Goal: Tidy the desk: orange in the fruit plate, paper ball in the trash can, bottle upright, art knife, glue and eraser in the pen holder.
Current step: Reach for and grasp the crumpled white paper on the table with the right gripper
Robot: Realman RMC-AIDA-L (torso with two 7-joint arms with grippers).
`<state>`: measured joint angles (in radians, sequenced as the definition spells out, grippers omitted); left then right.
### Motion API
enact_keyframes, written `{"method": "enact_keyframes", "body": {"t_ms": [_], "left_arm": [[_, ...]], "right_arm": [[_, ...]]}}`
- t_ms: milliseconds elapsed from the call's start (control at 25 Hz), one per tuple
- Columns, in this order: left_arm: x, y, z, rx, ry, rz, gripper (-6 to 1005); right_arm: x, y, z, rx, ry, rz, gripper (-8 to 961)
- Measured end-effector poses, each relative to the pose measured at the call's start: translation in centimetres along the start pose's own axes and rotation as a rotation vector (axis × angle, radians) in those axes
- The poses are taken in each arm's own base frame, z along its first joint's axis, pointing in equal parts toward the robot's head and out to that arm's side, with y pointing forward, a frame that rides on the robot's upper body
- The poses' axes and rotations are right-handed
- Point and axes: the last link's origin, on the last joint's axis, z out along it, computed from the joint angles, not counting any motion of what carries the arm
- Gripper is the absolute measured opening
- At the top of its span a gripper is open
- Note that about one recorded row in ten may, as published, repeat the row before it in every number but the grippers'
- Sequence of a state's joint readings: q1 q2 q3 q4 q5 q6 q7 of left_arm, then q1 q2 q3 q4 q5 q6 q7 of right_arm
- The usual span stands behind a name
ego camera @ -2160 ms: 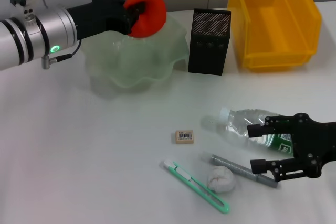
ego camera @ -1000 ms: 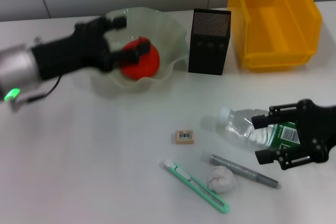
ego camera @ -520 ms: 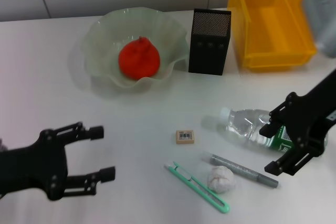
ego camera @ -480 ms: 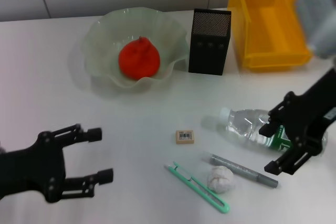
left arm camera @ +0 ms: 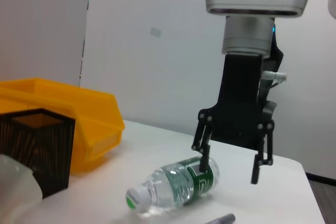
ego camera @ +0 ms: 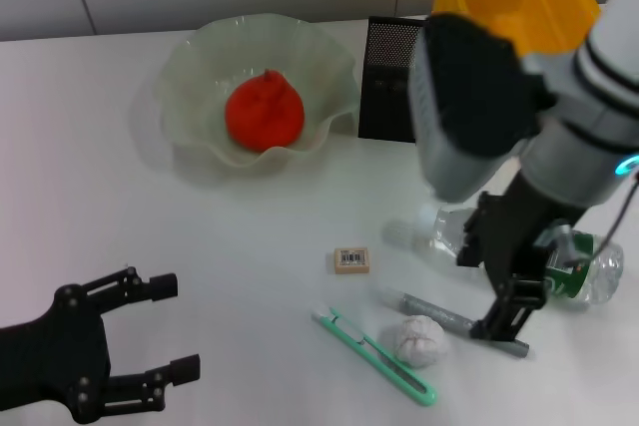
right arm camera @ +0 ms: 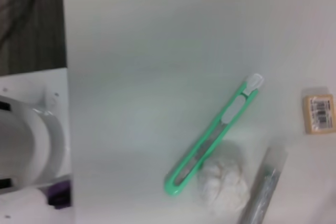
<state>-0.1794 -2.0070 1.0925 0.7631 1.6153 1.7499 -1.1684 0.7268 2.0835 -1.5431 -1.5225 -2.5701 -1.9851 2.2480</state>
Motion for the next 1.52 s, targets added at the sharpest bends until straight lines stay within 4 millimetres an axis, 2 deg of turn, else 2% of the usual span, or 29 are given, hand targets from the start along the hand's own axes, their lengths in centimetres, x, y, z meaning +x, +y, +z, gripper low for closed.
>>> {"method": "enact_keyframes", "body": {"t_ms": [120,400,600,1000,1520], "left_arm": [[-0.7,0.0,0.0,0.008,-0.01,-0.023,860],[-1.0,-0.1,0.2,0.02,-0.014,-0.029,861],[-1.0,-0.1,0.3,0.026,-0.015,-0.031,861],[-1.3,0.0,0.2,0.033,-0.014,-0.039,860],[-1.2,0.0,0.0,0.041,-0.007,-0.05,861]], "right_arm": [[-0.4,0.0,1.2,0.022,0.012,-0.025,726],[-1.6,0.8,4.3,0.01,0.052,-0.11,720],[-2.0,0.9,5.6,0.014,0.052,-0.135,715],[-2.7,1.0,7.2,0.016,0.029,-0.163,705],[-2.4,0.8,7.9,0.023,0.067,-0.164,693]]}}
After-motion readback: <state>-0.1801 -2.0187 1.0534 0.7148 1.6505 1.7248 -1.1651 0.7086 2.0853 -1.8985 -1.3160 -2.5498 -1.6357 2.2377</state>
